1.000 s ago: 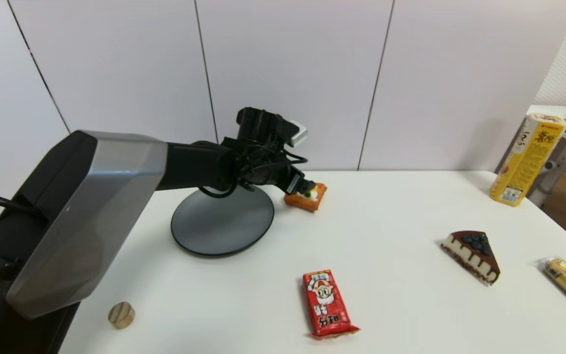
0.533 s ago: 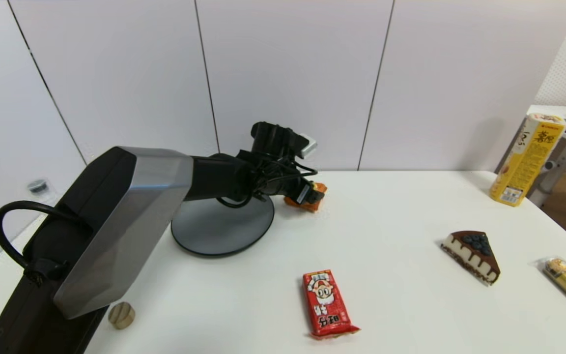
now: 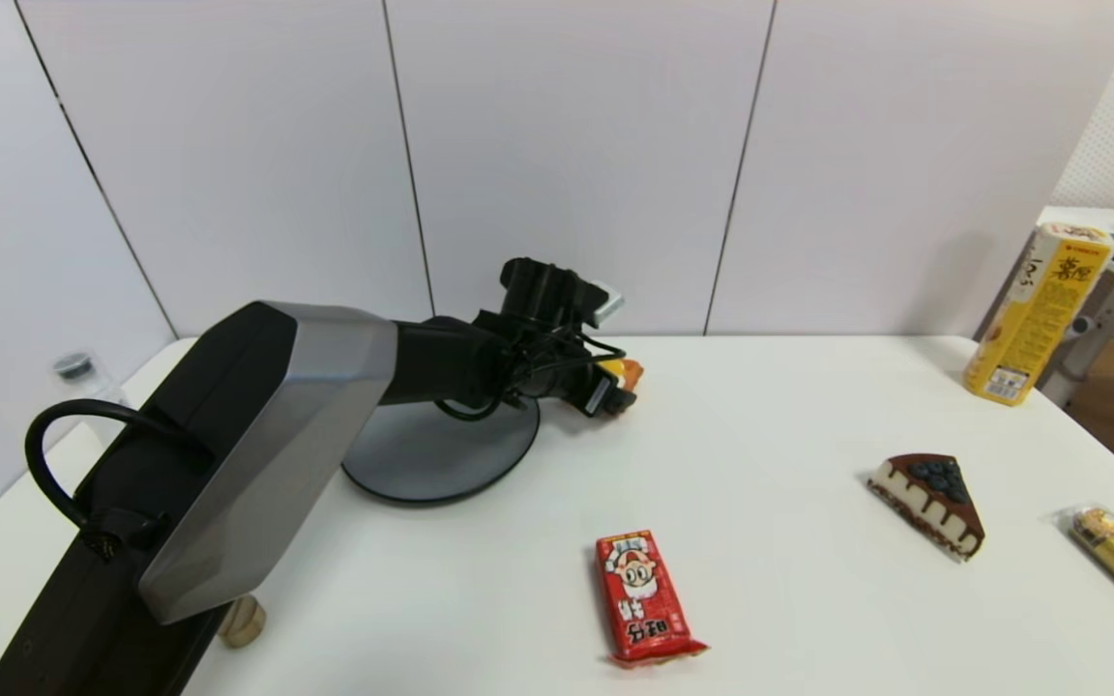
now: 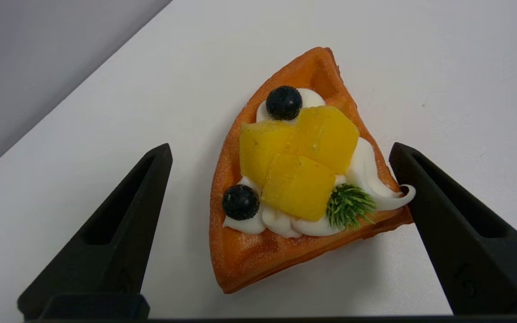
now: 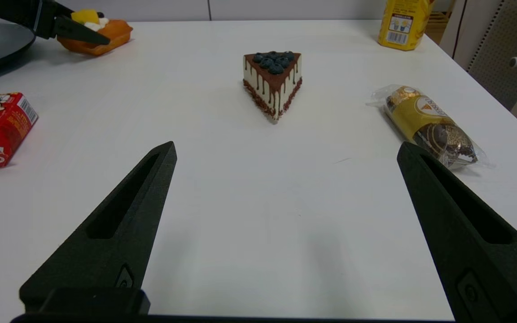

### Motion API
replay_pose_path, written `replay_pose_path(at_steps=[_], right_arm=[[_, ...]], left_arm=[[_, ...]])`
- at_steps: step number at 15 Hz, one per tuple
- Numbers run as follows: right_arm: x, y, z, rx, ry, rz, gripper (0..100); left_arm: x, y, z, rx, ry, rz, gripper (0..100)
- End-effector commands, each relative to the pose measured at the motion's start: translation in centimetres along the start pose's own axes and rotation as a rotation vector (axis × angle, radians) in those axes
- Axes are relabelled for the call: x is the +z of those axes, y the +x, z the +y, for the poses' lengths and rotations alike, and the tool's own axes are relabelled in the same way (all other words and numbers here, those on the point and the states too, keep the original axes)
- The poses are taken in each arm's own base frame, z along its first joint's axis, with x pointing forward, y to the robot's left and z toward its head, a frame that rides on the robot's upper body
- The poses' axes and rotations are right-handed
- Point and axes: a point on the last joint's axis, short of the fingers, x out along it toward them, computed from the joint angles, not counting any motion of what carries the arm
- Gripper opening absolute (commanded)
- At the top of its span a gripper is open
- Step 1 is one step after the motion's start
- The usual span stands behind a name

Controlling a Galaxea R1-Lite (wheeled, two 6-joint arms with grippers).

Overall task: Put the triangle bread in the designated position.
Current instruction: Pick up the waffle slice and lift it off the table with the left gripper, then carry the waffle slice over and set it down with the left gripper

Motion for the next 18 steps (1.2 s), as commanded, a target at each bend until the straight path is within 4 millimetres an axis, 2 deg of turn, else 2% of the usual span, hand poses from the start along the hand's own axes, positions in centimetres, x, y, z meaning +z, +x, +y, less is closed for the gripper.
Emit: replay_pose_path(at_steps=[1,5,9,12,14,16,18], right_arm=[[0.0,0.0,0.0,0.001,0.001,0.003,100],[0.0,0.0,0.0,-0.001,0.001,0.003,100],[0.0,0.0,0.0,-0.001,0.001,0.003,100],[0.0,0.0,0.0,-0.001,-0.002,0.003,100],[0.0,0.0,0.0,-0.001,-0.002,0.003,100],[0.0,0.0,0.0,-0.001,-0.002,0.003,100],[0.0,0.0,0.0,-0.001,0.001,0.003,100]], left_arm=[[-0.2,0.0,0.0,-0.005,-0.004,0.015,0],[-0.1,-0.4,-0.1,-0.010,-0.007,0.036,0],[3.1,-4.3,0.6,0.011,-0.001,-0.024,0],[5.5,-7.9,2.2,0.064,-0.001,-0.098,0],[6.7,-11.4,4.5,0.130,-0.006,-0.147,0],[6.6,-14.7,6.6,0.210,-0.020,-0.148,0],[5.6,-18.0,8.9,0.322,-0.034,-0.113,0]])
